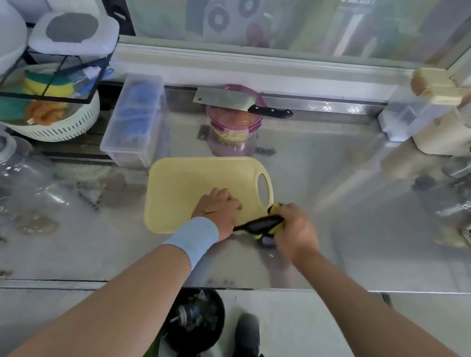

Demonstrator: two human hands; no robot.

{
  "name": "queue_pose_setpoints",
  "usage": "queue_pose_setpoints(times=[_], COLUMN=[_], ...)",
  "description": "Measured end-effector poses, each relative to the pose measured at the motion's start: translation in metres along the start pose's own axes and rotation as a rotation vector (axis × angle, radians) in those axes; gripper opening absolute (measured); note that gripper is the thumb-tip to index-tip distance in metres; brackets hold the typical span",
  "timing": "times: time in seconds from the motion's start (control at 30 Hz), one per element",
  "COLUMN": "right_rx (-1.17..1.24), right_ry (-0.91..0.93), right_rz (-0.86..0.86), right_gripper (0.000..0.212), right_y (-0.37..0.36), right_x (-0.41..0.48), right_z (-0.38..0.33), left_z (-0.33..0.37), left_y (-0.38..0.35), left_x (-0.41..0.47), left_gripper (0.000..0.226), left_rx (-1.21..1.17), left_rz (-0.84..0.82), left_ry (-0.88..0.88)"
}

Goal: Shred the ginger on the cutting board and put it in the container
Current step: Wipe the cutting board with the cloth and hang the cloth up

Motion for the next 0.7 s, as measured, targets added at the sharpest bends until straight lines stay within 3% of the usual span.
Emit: queue_pose_setpoints(times=[0.1,0.2,0.3,0.43,0.53,0.7], right_rx=[0.141,0.156,0.083,0.048,0.031,-0.121], right_ry=[-0.123,-0.237,-0.279,-0.272,-0.254,-0.188], right_rz=[0.243,0.318,0.293,0.181,0.144,0.052], right_gripper=[0.037,0.032,0.032,0.037,0.045,0.059], right_y=[0.047,0.074,0.079,0.067,0.056,0.04], right_x=[0.034,0.067,0.092,0.108,0.112,0.117], right_z=[0.004,0.012,0.023,0.027,0.024,0.022], left_z=[0.026,0.044,0.054,0.065,0.059,0.047], left_y=[0.001,-0.002,-0.002,0.006,0.005,-0.003], left_x=[0.02,0.036,0.045,0.049,0.051,0.043], left_gripper=[0.039,0.055,0.05,0.013,0.009,0.046], left_rx=[-0.002,-0.039,-0.05,0.208,0.172,0.002], left_rz=[0.004,-0.027,0.029,0.131,0.11,0.049], left_ry=[-0.093,-0.098,-0.113,-0.19,-0.113,-0.146])
Point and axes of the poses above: each hand's wrist, its own x-axis towards the middle knuckle, its own y-axis out of the back of the hand, z = x × y, the point moved 4 cm from there along x, towards the middle knuckle, and after that the axes turned 3 degrees about -x, right-handed, at the moved point
